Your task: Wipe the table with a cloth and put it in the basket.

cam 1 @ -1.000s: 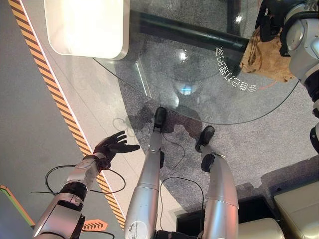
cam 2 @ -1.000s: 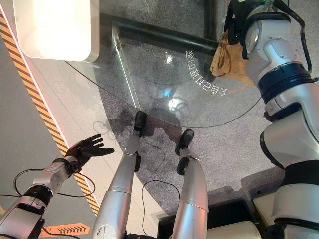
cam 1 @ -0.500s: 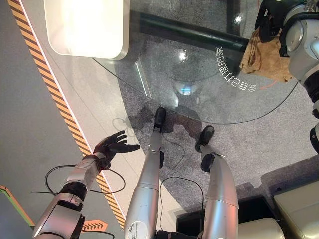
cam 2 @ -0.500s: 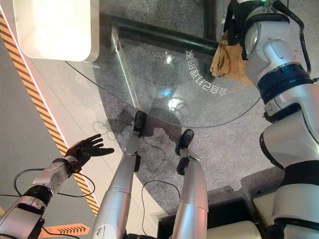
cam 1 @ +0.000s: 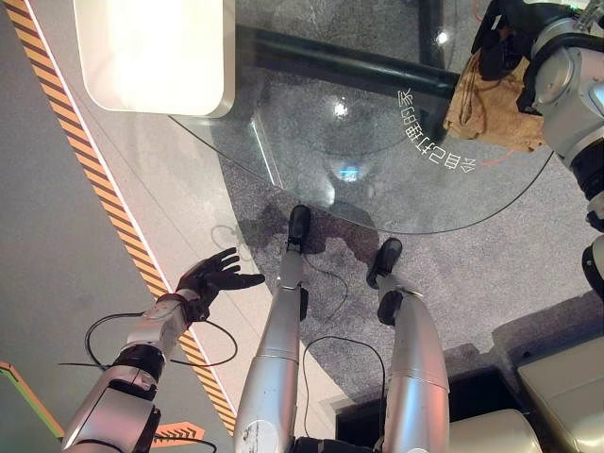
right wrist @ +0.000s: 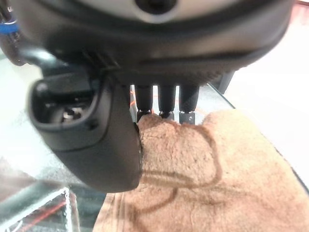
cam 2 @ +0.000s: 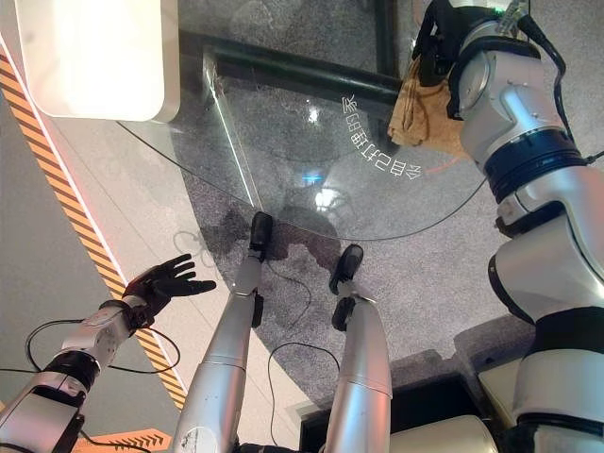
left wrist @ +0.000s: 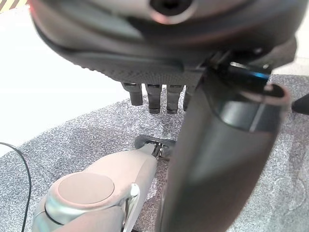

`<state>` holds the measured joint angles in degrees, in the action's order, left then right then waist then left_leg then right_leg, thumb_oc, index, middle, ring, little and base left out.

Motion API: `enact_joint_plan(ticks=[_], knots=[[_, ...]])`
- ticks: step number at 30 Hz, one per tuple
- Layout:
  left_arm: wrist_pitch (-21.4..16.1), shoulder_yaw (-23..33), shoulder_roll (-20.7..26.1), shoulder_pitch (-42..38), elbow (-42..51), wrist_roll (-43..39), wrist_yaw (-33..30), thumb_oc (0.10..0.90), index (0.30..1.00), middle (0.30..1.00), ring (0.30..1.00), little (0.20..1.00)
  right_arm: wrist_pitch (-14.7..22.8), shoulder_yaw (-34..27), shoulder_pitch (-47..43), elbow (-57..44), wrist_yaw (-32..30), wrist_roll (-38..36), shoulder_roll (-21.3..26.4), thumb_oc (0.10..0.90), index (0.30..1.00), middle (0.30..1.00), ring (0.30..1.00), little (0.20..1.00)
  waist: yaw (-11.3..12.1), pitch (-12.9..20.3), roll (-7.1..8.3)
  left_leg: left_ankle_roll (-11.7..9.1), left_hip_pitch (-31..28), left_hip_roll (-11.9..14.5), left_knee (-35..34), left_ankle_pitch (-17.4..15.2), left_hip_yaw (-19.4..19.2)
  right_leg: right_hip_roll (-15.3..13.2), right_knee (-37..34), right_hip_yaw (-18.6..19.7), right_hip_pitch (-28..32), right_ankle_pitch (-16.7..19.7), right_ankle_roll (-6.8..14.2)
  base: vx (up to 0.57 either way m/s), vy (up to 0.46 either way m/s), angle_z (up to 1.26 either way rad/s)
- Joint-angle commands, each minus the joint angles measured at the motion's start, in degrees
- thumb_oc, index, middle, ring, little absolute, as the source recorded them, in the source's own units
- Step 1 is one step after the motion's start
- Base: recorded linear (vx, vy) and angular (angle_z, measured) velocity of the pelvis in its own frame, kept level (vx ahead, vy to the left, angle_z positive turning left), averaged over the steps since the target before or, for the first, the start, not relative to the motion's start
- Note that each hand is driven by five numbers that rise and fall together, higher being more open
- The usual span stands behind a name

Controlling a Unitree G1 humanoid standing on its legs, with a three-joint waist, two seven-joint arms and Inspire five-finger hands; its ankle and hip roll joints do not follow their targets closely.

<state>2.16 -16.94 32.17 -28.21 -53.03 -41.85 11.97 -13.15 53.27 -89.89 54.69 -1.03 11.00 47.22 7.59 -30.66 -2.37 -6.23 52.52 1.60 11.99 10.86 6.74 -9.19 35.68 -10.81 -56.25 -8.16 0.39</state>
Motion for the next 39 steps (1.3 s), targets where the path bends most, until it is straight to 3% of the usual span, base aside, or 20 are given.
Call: enact_joint_plan(ticks=[1,10,19,27,39], knots=[[-0.83,1.66,0.5,3.77,-1.87,-0.17,0.05,0.8,0.9,0.9,0.9,0.9,2.07,-0.62,0.41,-2.5,-2.8,-4.1,2.61,0.1,0.3,0.3,0.3,0.2,-0.01,0.87,-0.98,4.04,-1.7,-1.83,5.18,-7.53,-4.9,2.73,-13.28,0.01,3.88,8.8,1.78,0.0,0.0,0.0],[-1.01,1.59,-0.04,3.97,-1.77,-0.31,-0.05,0.8,0.9,0.9,0.9,0.9,4.92,-4.18,1.9,-2.83,-4.08,-10.54,1.79,0.1,0.3,0.3,0.3,0.2,0.01,0.87,-1.27,3.95,-2.06,-1.84,5.03,-7.53,-5.01,2.61,-13.26,-0.04,4.22,8.65,1.83,0.0,0.0,0.0],[-1.26,1.22,-0.57,4.26,-1.26,-0.14,-0.39,0.8,0.9,0.9,0.9,0.9,8.42,-4.93,1.9,-5.7,-7.49,-11.06,1.22,0.1,0.3,0.3,0.3,0.2,0.0,0.87,-1.26,4.0,-2.05,-1.83,5.13,-7.64,-5.14,2.52,-13.26,-0.13,4.28,8.64,1.92,0.0,0.0,0.0],[-1.6,0.92,-1.24,4.28,-1.2,-0.49,-0.92,0.8,0.9,0.9,0.9,0.9,9.73,-7.18,2.59,-11.12,-9.98,-13.86,0.0,0.1,0.3,0.3,0.3,0.2,-0.24,0.87,-1.36,3.95,-2.16,-1.97,4.98,-7.59,-5.25,2.64,-13.46,0.0,4.42,8.59,2.03,0.0,0.0,0.0],[-2.32,0.98,-1.99,3.56,-1.8,-0.32,-1.07,0.8,0.9,0.9,0.9,0.9,10.14,-8.85,4.05,-14.28,-10.89,-12.31,-2.04,0.1,0.3,0.3,0.3,0.2,-0.24,0.87,-1.63,3.99,-2.52,-2.14,4.49,-7.46,-5.41,2.63,-13.92,-0.09,4.71,8.56,2.11,0.0,0.0,0.0]])
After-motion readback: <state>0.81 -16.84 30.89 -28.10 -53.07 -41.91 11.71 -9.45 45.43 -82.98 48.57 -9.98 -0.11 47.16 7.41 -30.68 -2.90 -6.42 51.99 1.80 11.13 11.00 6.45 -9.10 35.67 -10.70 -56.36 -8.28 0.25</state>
